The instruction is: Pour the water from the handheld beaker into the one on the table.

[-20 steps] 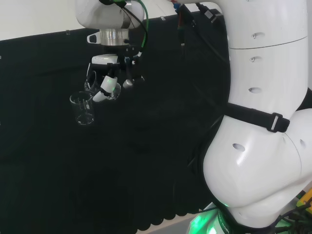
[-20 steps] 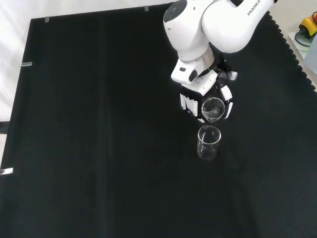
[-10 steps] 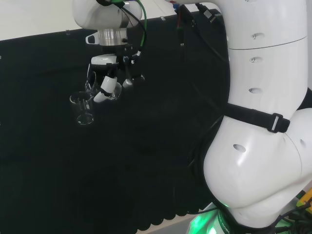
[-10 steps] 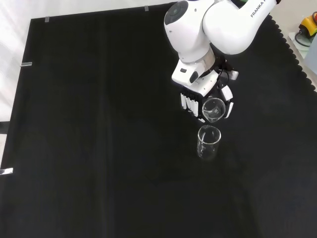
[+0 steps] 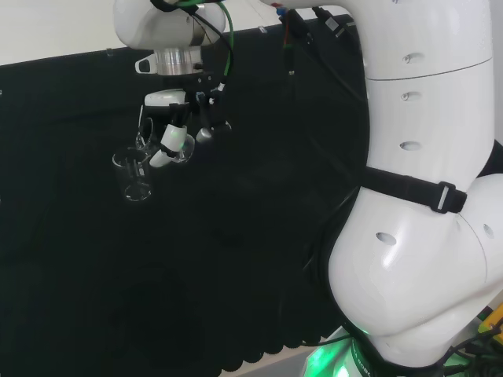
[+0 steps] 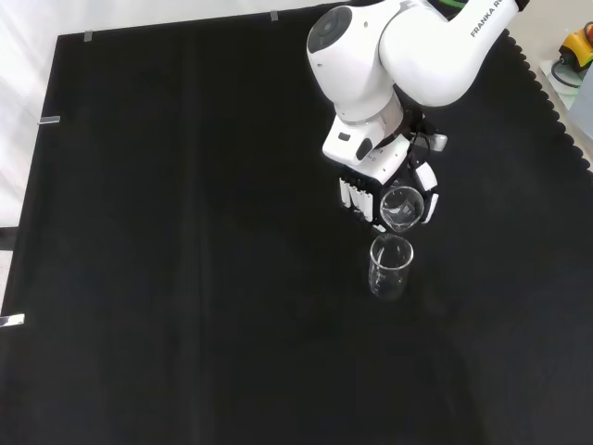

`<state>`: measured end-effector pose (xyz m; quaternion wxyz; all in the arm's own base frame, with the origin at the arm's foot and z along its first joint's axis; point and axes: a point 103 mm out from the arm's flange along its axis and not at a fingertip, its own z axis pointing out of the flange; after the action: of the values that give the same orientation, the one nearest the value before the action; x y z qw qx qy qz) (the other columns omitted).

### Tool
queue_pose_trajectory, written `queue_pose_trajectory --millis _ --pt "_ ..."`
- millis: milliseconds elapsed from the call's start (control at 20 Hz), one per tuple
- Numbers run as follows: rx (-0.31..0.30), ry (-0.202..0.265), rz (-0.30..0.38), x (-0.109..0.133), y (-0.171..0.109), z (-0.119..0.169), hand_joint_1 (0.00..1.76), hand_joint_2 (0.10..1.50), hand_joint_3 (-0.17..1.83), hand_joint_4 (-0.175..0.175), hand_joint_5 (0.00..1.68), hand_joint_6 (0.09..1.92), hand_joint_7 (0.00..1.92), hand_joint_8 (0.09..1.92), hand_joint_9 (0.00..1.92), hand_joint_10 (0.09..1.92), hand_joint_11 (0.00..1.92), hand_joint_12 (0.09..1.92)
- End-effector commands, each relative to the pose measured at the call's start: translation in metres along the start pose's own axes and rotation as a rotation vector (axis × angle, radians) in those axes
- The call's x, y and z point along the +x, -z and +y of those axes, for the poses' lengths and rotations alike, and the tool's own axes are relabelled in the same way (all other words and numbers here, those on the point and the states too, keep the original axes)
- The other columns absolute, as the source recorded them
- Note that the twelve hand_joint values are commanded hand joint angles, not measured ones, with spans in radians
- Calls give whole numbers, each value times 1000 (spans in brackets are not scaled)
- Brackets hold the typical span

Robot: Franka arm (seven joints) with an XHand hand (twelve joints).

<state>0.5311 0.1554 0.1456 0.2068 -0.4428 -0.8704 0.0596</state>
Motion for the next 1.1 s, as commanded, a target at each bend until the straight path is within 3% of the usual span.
queue_pose_trajectory --millis 50,500,1100 --pt "19 -6 -21 3 1 2 1451 428 924 -175 1365 613 1557 328 1439 490 1092 805" --pt "57 -51 -92 5 7 3 1451 427 926 -175 1365 612 1557 325 1446 486 1099 805" --pt "71 -106 -137 5 17 8 1452 419 936 -175 1364 606 1554 333 1465 474 1114 805"
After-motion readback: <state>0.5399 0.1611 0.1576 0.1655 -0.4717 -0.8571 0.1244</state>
